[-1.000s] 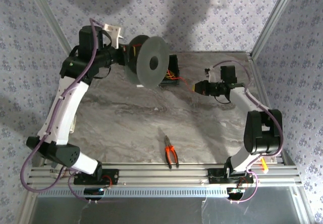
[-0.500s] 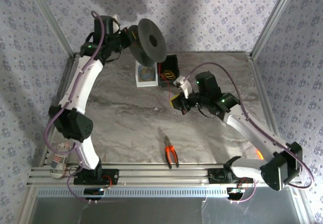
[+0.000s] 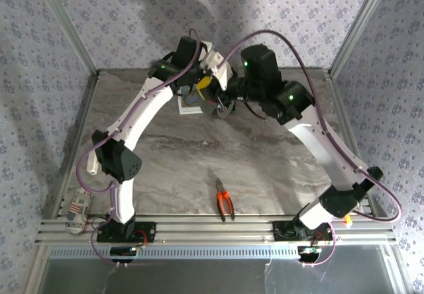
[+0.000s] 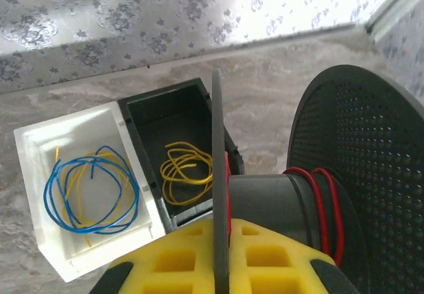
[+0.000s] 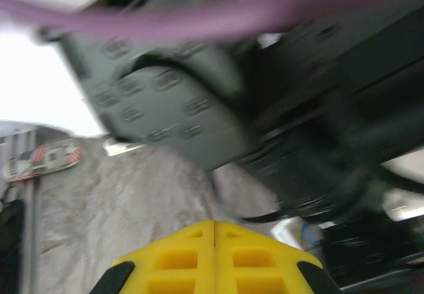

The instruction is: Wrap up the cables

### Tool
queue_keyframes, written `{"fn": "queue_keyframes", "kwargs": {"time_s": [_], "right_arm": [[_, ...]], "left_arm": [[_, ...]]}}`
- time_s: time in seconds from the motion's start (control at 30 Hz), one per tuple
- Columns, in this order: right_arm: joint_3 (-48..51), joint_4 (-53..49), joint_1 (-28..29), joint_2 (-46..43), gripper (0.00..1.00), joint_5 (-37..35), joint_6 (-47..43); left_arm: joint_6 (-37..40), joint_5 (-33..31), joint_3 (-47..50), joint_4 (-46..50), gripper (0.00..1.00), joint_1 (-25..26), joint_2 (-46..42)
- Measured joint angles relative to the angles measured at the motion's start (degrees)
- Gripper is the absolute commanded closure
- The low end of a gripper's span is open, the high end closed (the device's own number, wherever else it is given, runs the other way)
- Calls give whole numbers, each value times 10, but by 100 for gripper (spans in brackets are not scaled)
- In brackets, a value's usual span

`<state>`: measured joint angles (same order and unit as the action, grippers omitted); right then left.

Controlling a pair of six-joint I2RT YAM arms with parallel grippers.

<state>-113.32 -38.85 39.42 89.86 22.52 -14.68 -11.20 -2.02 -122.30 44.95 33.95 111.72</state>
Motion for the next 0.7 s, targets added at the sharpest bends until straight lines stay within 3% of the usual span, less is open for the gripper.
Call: {"fn": "queue_keyframes", "kwargs": {"time_s": [0.27,0.57,0.7], "right_arm": [[-65,-20,-146,69,100,51,7],[-46,-34,-242,111,100,146,63],[22,-3,-264,104,100,184,84]], "left_arm": [[89,21,180,9,100,13,-116],[227,210,363,-97,100,24,-290],[242,297,395,-135,100,-14,-338]]}}
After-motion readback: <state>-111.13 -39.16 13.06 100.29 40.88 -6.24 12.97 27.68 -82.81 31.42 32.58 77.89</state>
